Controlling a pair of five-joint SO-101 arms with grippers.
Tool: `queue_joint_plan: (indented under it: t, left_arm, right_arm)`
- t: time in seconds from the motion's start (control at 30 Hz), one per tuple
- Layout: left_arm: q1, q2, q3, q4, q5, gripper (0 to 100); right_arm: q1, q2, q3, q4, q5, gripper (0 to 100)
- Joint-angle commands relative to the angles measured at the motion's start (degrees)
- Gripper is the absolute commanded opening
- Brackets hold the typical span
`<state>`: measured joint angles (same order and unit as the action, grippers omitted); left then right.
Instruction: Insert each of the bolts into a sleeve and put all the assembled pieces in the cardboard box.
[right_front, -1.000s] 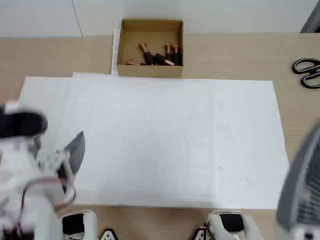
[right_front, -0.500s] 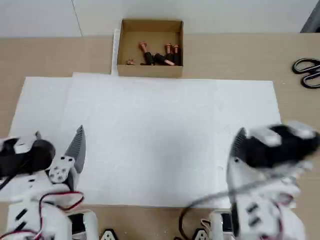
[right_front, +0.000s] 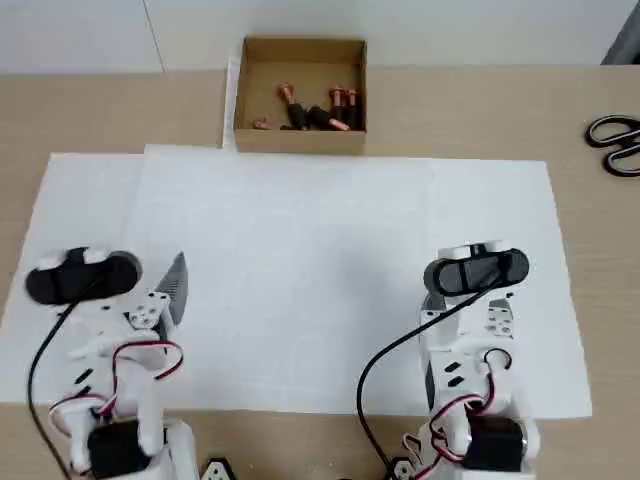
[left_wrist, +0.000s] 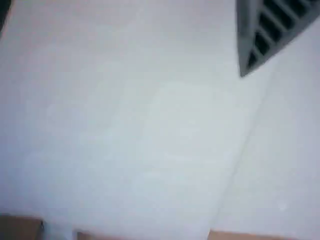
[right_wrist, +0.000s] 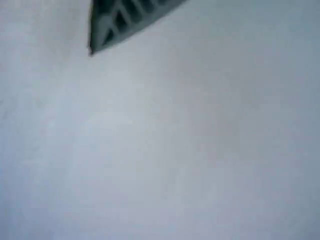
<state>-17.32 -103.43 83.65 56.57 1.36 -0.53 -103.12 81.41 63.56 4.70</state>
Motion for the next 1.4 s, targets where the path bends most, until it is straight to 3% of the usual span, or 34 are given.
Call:
queue_joint_plan:
  t: [0.0, 0.33, 1.37]
  left_arm:
    - [-0.35, -0.62, 4.88, -2.46, -0.26, 30]
    - [-0.35, -0.62, 11.91, -2.29, -0.26, 30]
    - [-0.26, -0.62, 11.91, -2.46, -0.26, 30]
  right_arm:
    - [0.31, -0.75, 0.44, -1.19, 0.53, 21.0]
    - [0.22, -0.84, 12.13, -1.27, 0.53, 20.9]
    - [0.13, -0.84, 12.40, -1.27, 0.44, 20.9]
